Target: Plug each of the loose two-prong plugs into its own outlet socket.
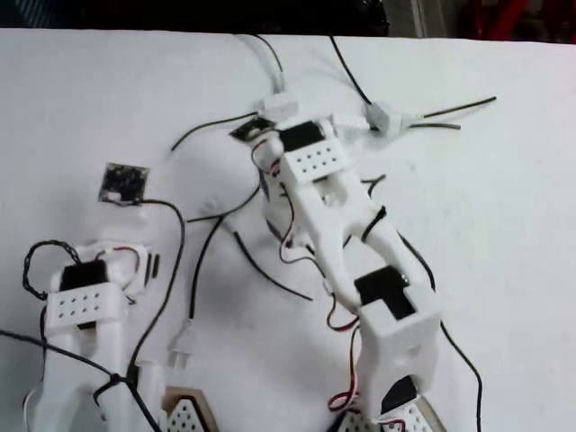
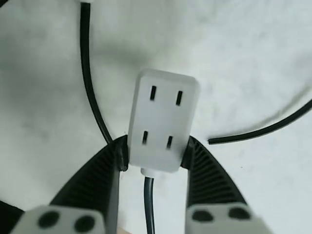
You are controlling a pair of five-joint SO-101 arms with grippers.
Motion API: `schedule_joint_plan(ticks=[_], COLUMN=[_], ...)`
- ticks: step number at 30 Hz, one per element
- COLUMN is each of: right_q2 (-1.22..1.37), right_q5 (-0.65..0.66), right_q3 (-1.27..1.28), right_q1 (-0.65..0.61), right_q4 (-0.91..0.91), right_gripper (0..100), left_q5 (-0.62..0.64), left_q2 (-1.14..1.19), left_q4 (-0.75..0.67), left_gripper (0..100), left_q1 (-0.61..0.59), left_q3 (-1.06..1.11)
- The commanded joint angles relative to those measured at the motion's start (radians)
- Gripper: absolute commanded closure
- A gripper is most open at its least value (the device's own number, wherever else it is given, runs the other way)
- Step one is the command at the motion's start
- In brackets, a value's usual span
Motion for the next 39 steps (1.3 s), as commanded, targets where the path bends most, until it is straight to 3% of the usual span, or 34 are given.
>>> schedule_joint_plan(ticks=[1,5,11,22,26,39], right_q2=[-0.084,-0.124,-0.236,-0.269,-0.186,0.074], right_q5=[0.008,-0.087,-0.173,-0.595,-0.637,-0.657], right_q3=[0.068,0.097,0.098,0.1,0.1,0.095], right_q1=[-0.01,-0.01,-0.056,-0.372,-0.44,-0.492], right_q4=[-0.088,-0.097,-0.096,-0.101,-0.166,-0.414], right_gripper=[94.9,81.4,80.8,80.8,80.8,80.8], left_q5=[0.032,0.112,0.126,0.236,0.236,0.236], left_q2=[-0.033,-0.035,-0.035,-0.033,-0.033,-0.033], left_q4=[-0.032,-0.034,-0.032,-0.034,-0.054,-0.055], left_gripper=[77,71,71,71,71,71], left_q1=[-0.082,-0.125,-0.18,-0.312,-0.321,-0.32], left_q3=[-0.021,-0.025,-0.043,-0.074,-0.072,-0.069])
